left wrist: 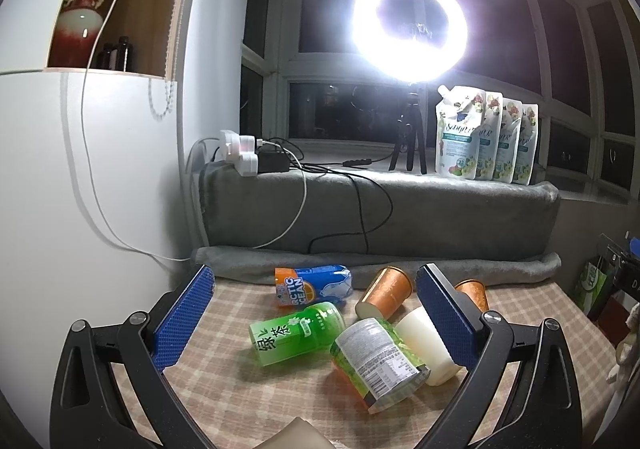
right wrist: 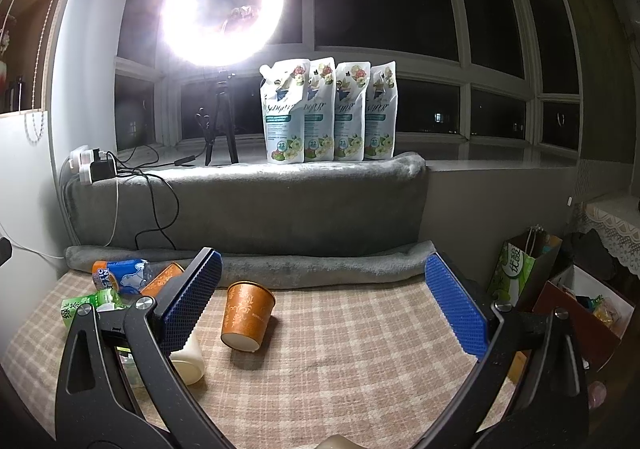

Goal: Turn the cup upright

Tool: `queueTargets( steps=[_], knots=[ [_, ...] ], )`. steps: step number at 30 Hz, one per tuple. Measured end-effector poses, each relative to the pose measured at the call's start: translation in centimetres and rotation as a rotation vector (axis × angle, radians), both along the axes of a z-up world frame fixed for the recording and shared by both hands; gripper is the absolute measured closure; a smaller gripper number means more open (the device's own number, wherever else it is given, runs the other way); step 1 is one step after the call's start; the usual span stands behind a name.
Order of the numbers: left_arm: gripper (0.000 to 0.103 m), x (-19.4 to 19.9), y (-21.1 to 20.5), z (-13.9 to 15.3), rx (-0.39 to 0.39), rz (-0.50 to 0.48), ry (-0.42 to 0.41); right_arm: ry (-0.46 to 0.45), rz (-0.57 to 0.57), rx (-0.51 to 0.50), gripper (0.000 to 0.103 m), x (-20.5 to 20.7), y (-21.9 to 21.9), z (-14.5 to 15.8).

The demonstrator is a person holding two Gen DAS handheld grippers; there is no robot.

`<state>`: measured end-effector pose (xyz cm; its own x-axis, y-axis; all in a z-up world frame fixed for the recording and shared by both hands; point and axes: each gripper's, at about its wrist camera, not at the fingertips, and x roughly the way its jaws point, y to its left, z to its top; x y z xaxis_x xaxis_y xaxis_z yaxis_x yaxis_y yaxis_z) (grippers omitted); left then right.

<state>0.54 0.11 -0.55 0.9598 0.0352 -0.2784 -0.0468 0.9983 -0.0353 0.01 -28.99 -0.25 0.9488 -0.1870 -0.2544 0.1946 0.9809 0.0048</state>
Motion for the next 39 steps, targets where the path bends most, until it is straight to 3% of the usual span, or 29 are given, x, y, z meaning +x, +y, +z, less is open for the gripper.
queueTargets(
  steps=[39],
  knots=[
    [0.002,0.0,0.6,0.0,-0.003,0.006,0.008,0.025,0.044,-0.017,0.000,1.5,1.3,-0.2]
  ],
)
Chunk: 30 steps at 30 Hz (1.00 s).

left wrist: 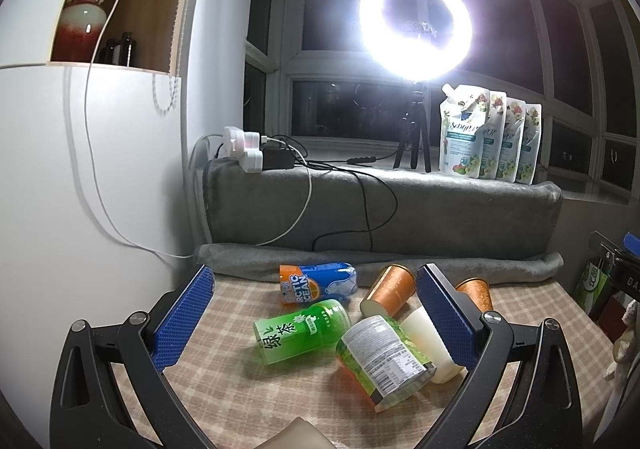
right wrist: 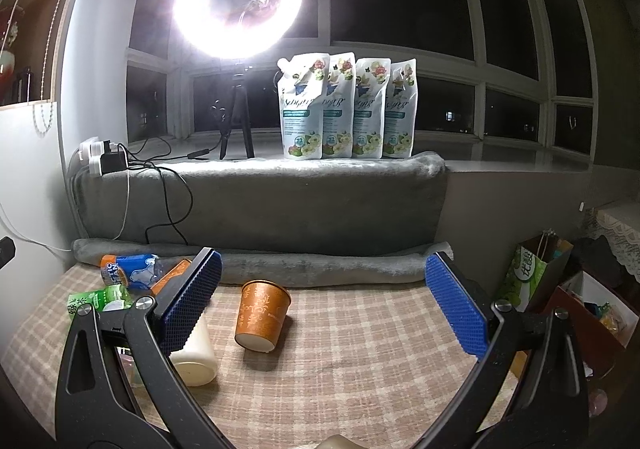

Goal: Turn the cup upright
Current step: 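Move the right tool down toward the lying orange patterned cup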

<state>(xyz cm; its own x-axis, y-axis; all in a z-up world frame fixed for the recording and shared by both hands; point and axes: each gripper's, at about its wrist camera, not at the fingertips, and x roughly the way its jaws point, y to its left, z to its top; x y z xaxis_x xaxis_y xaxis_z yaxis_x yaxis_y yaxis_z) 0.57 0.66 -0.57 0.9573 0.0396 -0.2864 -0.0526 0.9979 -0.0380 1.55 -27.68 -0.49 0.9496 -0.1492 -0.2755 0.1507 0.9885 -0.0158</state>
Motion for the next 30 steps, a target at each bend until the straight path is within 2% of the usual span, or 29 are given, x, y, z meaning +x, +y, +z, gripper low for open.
queueTargets(
  steps=[8,14,19,23,30],
  knots=[
    [0.002,0.3,0.6,-0.3,-0.007,0.009,0.010,0.046,0.051,0.016,0.000,1.8,0.5,-0.2],
    [0.002,0.6,1.5,-0.9,-0.012,0.013,0.036,0.142,0.150,0.095,0.000,5.1,1.2,-0.7],
    [0.002,0.7,2.7,-1.8,-0.024,0.024,0.079,0.254,0.267,0.146,0.000,8.9,2.9,-1.3],
    [0.002,0.7,3.5,-2.8,-0.023,0.042,0.110,0.369,0.350,0.242,0.000,12.2,4.2,-2.2],
    [0.002,0.6,4.7,-4.1,-0.040,0.052,0.149,0.555,0.423,0.361,0.000,17.6,7.8,-4.4]
  ],
)
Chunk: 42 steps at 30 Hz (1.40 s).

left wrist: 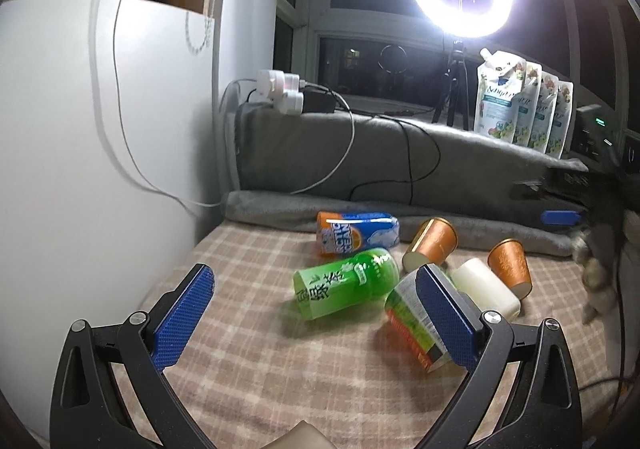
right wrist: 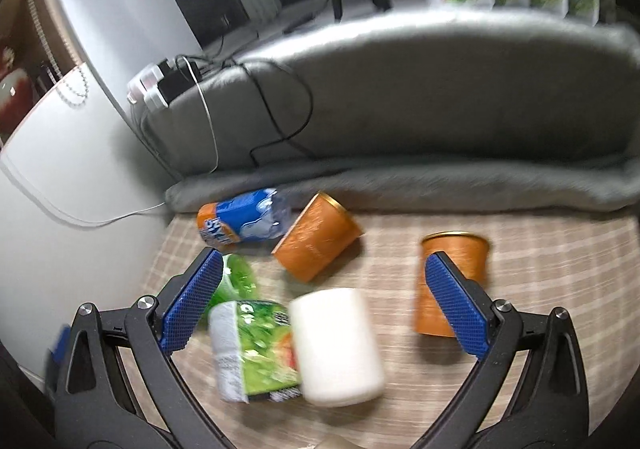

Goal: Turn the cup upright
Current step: 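Move the right tool down toward the lying orange patterned cup, then close the right gripper around the orange cup's body and lift it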

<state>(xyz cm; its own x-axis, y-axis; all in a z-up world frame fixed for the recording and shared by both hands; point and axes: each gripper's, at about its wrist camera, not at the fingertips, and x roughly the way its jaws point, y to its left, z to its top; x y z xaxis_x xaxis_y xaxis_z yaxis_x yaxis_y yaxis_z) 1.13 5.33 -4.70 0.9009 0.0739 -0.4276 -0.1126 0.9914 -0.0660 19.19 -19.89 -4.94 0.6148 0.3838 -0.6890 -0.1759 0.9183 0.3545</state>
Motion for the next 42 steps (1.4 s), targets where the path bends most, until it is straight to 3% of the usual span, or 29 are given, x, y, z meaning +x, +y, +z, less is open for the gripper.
queueTargets(
  steps=[5,10,16,32,34,42],
  knots=[
    [0.002,-0.3,0.7,-1.0,-0.007,0.012,0.025,0.148,-0.017,0.081,0.000,3.5,1.2,-2.3],
    [0.002,-0.5,2.0,-1.5,-0.022,0.053,0.037,0.330,-0.066,0.189,0.007,7.0,1.8,-6.1],
    [0.002,-0.7,3.4,-1.7,-0.032,0.086,0.031,0.426,-0.093,0.182,0.010,9.5,3.3,-9.1],
    [0.002,-0.7,5.2,-2.0,-0.040,0.129,0.034,0.554,-0.117,0.128,0.020,13.8,7.1,-13.1],
    [0.002,-0.7,5.3,-2.0,-0.040,0.133,0.033,0.560,-0.115,0.118,0.030,14.1,7.7,-13.4],
    [0.002,-0.8,5.5,-1.9,-0.037,0.138,0.031,0.546,-0.117,0.119,0.033,14.4,9.2,-13.8]
  ],
)
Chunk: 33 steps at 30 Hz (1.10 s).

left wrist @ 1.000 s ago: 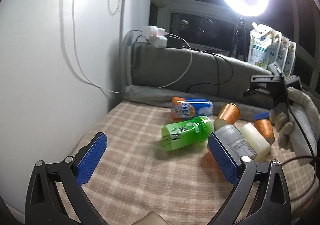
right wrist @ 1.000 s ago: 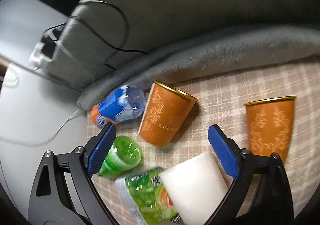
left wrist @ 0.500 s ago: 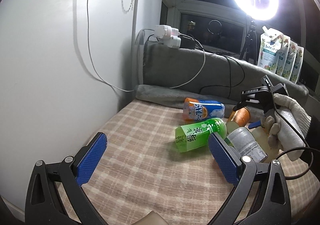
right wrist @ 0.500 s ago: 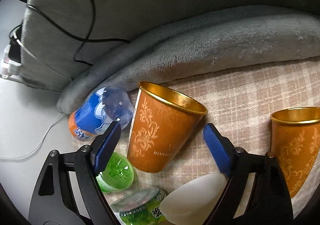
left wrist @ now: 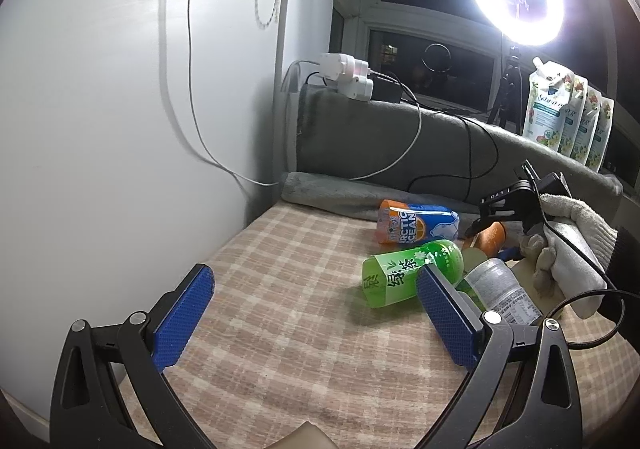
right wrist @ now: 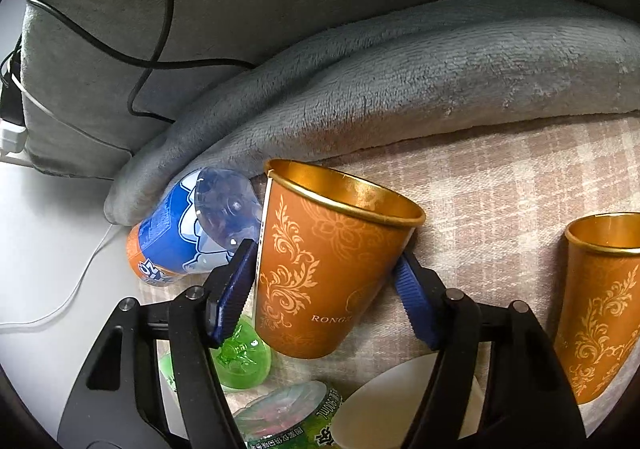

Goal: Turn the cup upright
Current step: 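Close the right gripper around the orange cup's body and lift it, then rotate the held orange cup with the right gripper, rim turning upward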

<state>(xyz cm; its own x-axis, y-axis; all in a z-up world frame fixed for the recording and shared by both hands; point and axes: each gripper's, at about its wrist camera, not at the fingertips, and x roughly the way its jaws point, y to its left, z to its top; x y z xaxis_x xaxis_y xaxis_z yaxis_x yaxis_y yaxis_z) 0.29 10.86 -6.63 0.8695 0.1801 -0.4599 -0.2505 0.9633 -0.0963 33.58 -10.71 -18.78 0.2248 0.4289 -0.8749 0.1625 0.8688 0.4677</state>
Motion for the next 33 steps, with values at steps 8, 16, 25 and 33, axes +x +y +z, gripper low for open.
queueTargets(
  steps=[8,16,25,33],
  knots=[
    [0.002,-0.2,-0.3,0.2,0.008,-0.008,-0.007,-0.076,-0.002,0.027,0.033,-1.8,-3.2,3.3],
    [0.002,-0.6,-1.5,1.0,0.023,-0.039,-0.019,-0.205,0.059,0.068,0.033,-5.1,-5.6,9.0],
    [0.003,-0.9,-3.5,1.4,0.021,-0.113,-0.014,-0.303,0.184,0.074,0.033,-12.4,-8.9,13.6],
    [0.003,-0.5,-5.8,1.5,-0.010,-0.221,0.015,-0.293,0.294,0.013,0.033,-18.9,-9.5,11.8]
  ],
)
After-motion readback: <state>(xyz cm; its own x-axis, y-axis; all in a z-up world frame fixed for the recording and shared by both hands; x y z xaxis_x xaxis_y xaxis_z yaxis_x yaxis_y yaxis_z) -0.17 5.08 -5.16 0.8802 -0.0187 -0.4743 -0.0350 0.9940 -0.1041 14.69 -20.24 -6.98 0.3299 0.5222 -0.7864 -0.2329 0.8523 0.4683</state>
